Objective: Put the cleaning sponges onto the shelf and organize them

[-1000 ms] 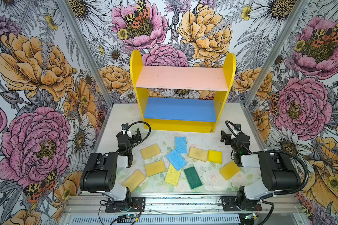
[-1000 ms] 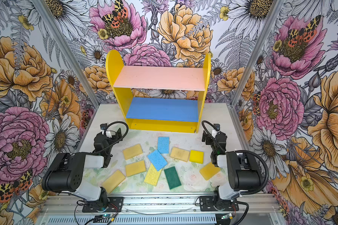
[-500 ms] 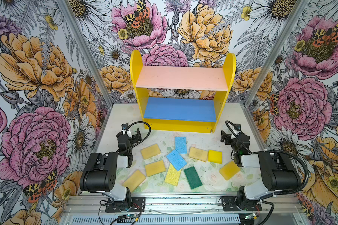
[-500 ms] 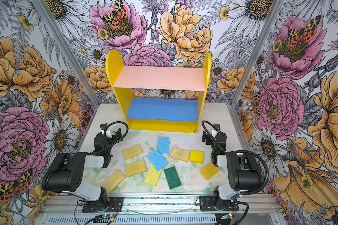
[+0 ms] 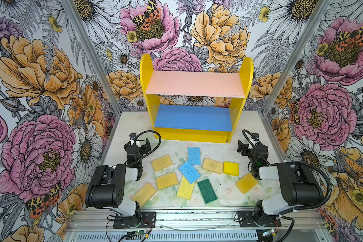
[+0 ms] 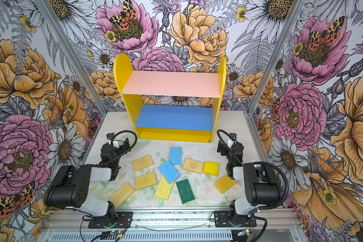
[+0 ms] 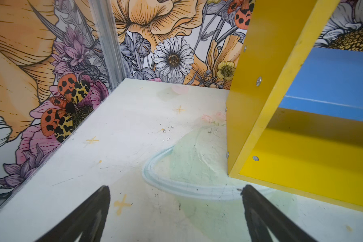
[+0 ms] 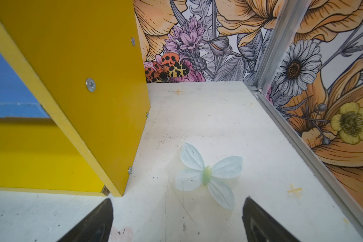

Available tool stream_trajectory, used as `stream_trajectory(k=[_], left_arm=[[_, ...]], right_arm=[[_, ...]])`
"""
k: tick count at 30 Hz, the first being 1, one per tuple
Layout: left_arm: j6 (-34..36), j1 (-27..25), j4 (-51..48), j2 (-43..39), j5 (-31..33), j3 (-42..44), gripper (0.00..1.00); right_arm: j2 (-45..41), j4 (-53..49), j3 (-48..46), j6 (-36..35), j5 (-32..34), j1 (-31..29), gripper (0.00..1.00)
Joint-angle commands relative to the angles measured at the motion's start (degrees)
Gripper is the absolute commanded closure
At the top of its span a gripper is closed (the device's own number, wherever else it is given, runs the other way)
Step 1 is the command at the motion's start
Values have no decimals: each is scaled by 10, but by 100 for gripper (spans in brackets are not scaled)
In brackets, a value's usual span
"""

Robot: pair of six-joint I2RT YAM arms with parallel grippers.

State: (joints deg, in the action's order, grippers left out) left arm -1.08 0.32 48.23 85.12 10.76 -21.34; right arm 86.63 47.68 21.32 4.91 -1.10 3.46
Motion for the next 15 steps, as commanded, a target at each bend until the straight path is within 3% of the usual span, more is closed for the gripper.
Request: stream_trajectory(k=[1, 4, 6, 8, 11, 15], left_arm=[[-13, -14, -71, -61, 89, -25, 1], [-25, -36, -188, -122, 147, -70, 1], [-87, -34, -303, -158, 160, -118, 1], [-151, -23, -416, -179, 126, -176, 1], [-218, -31, -502, -187, 70, -223, 1], [-252, -74, -537, -197, 24, -235, 1]], right_arm=[[-53, -21, 7, 7, 13, -1, 4], [-113, -71, 8, 14, 36, -1, 4], [-165, -128, 22, 37, 71, -1, 3], [-213, -217, 54, 75, 89, 0, 3], [-254, -367, 120, 127, 59, 1, 3], [-267, -532, 197, 176, 17, 0, 3]])
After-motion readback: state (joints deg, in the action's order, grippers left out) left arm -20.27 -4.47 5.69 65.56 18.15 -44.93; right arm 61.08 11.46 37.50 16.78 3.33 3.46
